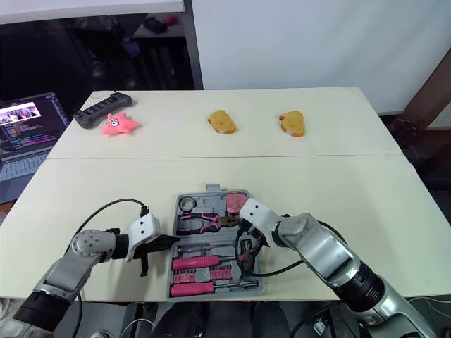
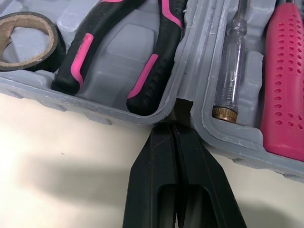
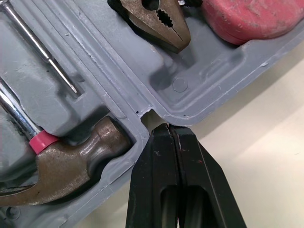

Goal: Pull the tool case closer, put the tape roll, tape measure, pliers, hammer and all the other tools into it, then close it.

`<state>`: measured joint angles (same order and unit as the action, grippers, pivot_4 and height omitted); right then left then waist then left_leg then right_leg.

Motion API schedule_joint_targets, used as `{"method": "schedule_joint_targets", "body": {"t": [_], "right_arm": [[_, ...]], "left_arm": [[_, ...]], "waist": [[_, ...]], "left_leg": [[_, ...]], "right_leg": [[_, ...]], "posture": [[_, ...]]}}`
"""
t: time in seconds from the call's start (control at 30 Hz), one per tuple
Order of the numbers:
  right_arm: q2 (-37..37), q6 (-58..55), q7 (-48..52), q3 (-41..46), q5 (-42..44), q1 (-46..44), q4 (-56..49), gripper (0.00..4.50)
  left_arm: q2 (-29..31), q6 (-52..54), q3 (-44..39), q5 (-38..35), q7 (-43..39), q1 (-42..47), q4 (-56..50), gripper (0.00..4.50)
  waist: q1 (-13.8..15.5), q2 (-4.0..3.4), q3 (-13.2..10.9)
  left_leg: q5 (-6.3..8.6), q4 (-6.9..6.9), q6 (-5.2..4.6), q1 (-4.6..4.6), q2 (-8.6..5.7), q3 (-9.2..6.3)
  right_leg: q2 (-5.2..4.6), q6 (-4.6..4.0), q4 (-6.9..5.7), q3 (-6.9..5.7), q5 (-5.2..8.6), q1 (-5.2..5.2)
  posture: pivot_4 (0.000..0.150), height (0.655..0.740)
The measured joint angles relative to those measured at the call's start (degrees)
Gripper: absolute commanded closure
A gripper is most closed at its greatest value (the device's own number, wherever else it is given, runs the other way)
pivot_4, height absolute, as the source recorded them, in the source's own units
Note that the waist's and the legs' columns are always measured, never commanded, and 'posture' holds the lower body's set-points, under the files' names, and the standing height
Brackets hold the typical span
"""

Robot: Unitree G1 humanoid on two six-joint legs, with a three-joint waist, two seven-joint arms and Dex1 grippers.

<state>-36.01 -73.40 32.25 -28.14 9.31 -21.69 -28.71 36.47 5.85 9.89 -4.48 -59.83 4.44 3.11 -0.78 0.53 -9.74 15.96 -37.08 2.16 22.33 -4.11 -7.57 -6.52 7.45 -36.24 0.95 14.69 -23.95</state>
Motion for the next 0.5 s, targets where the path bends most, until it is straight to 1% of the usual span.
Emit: {"method": "schedule_joint_targets", "body": {"t": [0.33,0.5], "right_arm": [[1.14,-6.34,-1.94,0.66,0.52,1.28,-3.18,4.5],[1.07,-7.08,-2.59,1.34,1.04,2.59,-4.39,4.5]], "left_arm": [[-1.02,-1.02,0.6,0.37,-0.17,1.43,1.95,4.44],[-1.15,-1.27,0.8,0.58,-0.7,2.04,2.65,4.44]], "waist": [[0.23,-0.24,0.28],[0.24,-0.26,0.32]], "left_leg": [[0.0,-0.02,0.0,-0.04,-0.03,-0.06],[0.0,-0.02,0.0,-0.12,-0.04,-0.08]], "right_leg": [[-0.02,0.0,0.0,-0.05,0.0,0.12],[-0.03,0.0,0.03,-0.09,0.0,0.24]], "posture": [[0.15,0.74],[0.15,0.74]]}}
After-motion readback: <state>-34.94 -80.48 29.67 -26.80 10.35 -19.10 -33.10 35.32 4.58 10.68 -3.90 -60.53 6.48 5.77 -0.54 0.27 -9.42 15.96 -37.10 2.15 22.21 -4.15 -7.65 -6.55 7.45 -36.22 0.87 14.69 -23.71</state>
